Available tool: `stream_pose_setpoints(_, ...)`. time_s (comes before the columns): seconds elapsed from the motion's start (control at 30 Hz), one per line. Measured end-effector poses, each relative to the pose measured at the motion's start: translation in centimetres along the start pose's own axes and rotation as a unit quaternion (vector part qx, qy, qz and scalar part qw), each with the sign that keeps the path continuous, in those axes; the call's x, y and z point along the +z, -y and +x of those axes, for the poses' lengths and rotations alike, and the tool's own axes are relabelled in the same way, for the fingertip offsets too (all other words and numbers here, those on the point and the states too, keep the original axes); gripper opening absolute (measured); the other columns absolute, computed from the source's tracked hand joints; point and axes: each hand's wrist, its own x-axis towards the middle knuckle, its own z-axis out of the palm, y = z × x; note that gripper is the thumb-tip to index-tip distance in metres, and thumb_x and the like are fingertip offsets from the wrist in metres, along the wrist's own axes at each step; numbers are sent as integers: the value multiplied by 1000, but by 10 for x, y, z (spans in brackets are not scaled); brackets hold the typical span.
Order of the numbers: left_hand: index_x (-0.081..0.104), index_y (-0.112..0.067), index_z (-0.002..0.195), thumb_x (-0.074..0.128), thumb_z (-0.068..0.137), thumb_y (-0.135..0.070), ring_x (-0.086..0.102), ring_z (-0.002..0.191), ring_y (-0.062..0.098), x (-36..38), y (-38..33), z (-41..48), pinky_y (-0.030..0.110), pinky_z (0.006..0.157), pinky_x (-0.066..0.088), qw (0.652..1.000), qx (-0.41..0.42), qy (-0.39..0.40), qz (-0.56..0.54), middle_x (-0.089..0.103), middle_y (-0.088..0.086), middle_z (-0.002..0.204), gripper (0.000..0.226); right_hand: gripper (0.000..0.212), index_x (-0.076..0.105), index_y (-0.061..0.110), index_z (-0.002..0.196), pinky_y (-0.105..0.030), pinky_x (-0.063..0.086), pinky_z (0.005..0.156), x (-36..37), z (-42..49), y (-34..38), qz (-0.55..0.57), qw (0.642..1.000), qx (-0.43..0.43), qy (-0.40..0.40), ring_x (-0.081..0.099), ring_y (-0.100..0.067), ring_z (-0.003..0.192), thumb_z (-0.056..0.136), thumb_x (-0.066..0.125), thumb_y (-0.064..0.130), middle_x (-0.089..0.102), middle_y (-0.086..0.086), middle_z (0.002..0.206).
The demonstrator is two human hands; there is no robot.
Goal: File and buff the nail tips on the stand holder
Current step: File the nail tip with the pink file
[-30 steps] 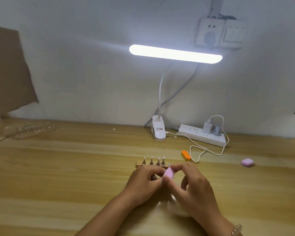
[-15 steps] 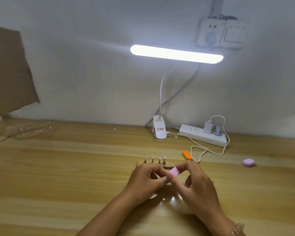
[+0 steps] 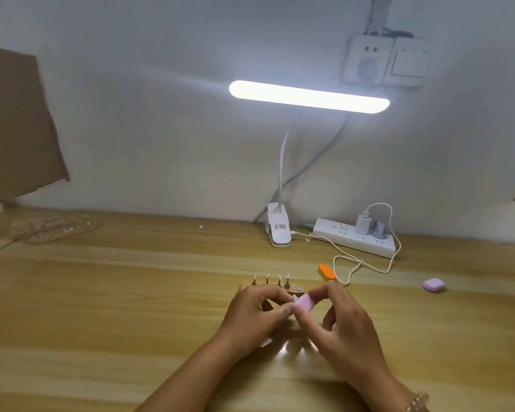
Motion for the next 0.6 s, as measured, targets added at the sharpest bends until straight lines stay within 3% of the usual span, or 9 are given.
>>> stream_pose_setpoints(0.2, 78, -27, 86, 73, 89, -23, 45, 49, 2, 0, 1, 0, 16, 51, 36, 1000, 12, 5, -3, 67, -22, 65, 7, 25, 55, 35, 83, -27, 43, 60, 0, 3, -4, 11, 999, 31, -15, 58, -5, 65, 75, 67, 56, 63, 23, 90)
stream_pose_setpoints(0.33, 78, -35, 84, 73, 82, -23, 47, 56, 9, 0, 2, 0, 24, 57, 39, 1000, 17, 18, 10, 66, -24, 65, 13, 33, 53, 37, 89, -25, 46, 58, 3, 0, 3, -5, 1000, -16, 23, 58, -10, 61, 72, 65, 62, 57, 22, 98)
stream_pose_setpoints(0.43, 75, -41, 78, 76, 86, -27, 42, 53, 5, 1, 3, 1, 24, 57, 34, 999, 23, 11, 32, 60, -25, 58, 16, 29, 56, 34, 86, -29, 46, 61, 1, 4, -4, 18, 999, 36, -17, 58, -6, 64, 75, 68, 58, 61, 20, 93)
stream_pose_setpoints(0.53, 79, -31, 90, 73, 89, -20, 49, 58, 5, 0, 3, 1, 22, 60, 41, 1000, 22, 13, 17, 70, -23, 74, 13, 37, 55, 36, 87, -22, 45, 58, 0, 1, -1, -7, 1000, 1, -8, 58, -7, 61, 75, 59, 71, 61, 22, 93)
stream_pose_setpoints(0.6, 79, -25, 94, 71, 90, -17, 52, 60, 7, -1, 3, 2, 24, 62, 45, 1000, 13, 1, 12, 75, -16, 85, 13, 34, 55, 36, 86, -23, 46, 57, 0, 0, 3, -6, 1000, 7, 13, 57, -8, 58, 73, 61, 67, 61, 23, 94)
